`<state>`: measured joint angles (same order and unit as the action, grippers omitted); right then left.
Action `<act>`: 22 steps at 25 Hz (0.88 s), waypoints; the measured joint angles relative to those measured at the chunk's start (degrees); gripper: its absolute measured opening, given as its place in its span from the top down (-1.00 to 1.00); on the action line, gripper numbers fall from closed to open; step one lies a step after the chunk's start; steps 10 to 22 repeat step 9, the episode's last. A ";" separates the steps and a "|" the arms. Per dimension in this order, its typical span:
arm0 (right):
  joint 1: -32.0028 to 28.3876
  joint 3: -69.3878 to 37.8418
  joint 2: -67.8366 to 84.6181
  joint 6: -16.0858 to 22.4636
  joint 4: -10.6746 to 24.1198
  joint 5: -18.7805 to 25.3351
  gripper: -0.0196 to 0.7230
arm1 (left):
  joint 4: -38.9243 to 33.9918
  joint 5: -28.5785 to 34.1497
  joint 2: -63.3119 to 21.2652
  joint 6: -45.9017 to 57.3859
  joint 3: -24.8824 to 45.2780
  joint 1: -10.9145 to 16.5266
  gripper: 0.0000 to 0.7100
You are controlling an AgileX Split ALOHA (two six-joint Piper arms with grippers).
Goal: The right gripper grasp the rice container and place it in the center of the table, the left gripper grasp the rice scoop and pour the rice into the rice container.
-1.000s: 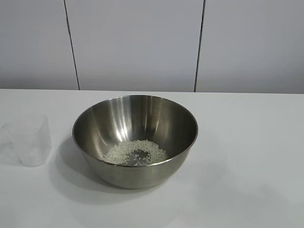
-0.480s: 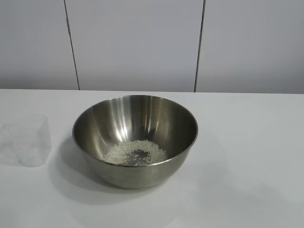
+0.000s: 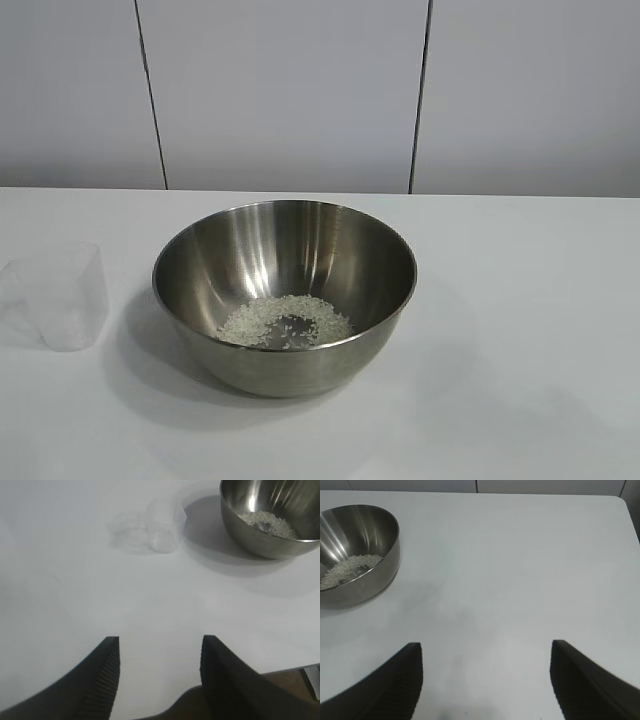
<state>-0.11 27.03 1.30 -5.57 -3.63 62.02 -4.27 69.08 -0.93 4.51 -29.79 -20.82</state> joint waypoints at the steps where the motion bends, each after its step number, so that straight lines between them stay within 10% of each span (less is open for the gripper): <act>1: 0.00 0.00 0.00 0.00 0.00 0.00 -0.38 | 0.00 -1.37 0.00 0.00 0.62 0.00 -0.02; 22: 0.00 0.00 0.00 0.00 0.00 0.00 -0.38 | 0.42 -3.61 0.00 -0.18 2.03 0.00 -0.02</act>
